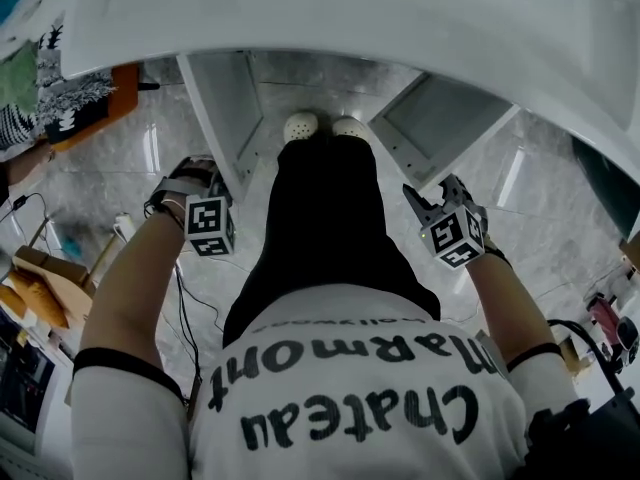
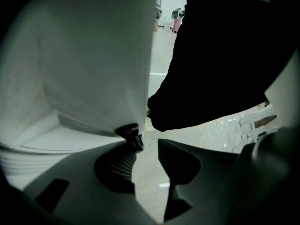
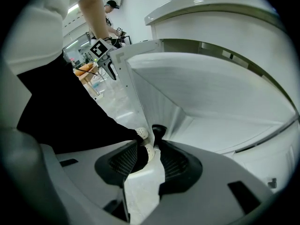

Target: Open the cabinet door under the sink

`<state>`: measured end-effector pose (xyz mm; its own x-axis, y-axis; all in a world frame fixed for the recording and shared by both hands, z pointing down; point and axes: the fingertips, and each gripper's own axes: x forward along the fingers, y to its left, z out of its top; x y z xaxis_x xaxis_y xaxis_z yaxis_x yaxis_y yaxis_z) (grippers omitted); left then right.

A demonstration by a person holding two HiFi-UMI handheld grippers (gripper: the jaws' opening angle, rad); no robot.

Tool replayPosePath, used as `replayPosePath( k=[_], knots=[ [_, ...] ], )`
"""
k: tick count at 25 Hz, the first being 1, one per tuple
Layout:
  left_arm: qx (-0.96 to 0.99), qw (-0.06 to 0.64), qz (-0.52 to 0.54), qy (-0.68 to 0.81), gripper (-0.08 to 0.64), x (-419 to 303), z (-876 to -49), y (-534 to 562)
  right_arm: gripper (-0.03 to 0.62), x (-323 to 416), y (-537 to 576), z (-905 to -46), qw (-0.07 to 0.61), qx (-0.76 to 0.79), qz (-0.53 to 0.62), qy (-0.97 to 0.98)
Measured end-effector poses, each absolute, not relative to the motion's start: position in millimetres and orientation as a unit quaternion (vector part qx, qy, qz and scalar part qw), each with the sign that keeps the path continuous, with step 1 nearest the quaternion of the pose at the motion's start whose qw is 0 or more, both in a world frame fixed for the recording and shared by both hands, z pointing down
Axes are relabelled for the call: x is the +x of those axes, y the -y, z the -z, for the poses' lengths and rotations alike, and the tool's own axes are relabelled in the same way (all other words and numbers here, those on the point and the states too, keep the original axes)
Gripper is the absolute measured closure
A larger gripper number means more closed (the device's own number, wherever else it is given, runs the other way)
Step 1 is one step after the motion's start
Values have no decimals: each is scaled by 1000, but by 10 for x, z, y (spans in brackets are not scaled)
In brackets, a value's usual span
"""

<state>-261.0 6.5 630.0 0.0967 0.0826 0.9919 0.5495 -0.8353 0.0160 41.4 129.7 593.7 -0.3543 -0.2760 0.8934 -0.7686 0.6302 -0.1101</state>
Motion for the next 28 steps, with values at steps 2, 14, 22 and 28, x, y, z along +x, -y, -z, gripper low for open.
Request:
replayPosePath(
  k=[2, 14, 22, 28],
  knots=[
    [-713, 188, 633, 233, 439, -2671, -6294, -60, 448, 450, -1352, -5943, 465, 329, -267, 777],
    [-699, 218, 634, 250, 427, -3037, -6297, 125, 445, 613, -1582, -5990, 502, 301, -265, 766],
    [-700, 213, 633, 252, 413, -3243, -6264, 204, 431, 781, -1820, -5965, 533, 258, -272, 758],
    [-703, 207, 629, 259, 413, -3333, -6268, 270, 431, 1029, -2034, -5998, 575, 225, -280, 735]
  ],
)
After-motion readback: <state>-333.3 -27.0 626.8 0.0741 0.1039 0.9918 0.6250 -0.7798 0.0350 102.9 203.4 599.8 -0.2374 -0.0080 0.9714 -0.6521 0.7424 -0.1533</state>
